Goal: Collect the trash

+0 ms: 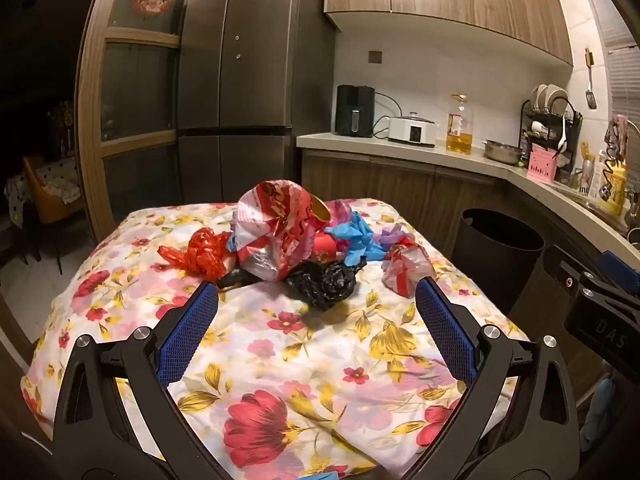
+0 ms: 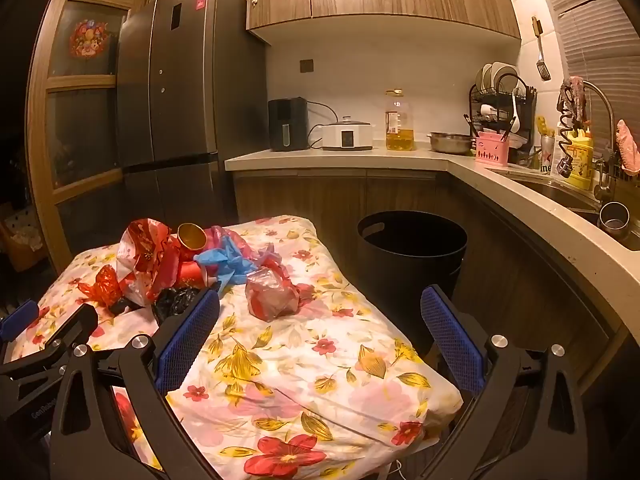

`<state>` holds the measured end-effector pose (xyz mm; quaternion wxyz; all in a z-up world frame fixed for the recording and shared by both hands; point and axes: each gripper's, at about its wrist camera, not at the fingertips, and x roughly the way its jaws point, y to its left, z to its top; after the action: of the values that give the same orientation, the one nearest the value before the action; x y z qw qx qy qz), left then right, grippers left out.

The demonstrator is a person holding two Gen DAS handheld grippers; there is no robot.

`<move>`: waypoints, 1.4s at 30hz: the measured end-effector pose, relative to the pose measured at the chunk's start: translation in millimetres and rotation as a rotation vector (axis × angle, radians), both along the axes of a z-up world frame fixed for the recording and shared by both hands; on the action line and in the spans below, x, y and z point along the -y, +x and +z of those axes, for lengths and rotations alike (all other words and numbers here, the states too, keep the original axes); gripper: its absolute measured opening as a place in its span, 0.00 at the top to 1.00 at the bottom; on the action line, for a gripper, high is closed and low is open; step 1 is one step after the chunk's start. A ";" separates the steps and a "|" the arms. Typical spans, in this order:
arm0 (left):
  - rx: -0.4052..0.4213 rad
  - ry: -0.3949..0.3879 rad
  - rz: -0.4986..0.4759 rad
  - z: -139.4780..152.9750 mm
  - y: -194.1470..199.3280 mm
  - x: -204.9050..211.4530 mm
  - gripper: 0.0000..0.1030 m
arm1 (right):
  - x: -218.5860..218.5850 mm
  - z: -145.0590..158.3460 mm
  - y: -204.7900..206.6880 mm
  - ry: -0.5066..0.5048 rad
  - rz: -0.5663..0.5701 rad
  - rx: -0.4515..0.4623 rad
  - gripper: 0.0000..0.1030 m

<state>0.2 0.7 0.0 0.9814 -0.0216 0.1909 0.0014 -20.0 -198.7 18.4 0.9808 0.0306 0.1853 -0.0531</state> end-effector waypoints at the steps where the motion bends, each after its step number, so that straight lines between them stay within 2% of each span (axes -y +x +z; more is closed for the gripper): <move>1: -0.002 -0.002 0.000 -0.1 0.2 -0.1 0.06 | 0.1 0.0 0.0 0.000 0.000 0.002 0.05; 42: 0.003 -0.006 -0.004 3.2 -0.3 2.4 0.06 | 4.5 4.7 -4.5 0.005 -0.007 0.017 0.05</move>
<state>-0.1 -1.7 3.3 0.9816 -0.0240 0.1896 -0.0011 -24.5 -203.2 23.0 0.9820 0.0341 0.1770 -0.0558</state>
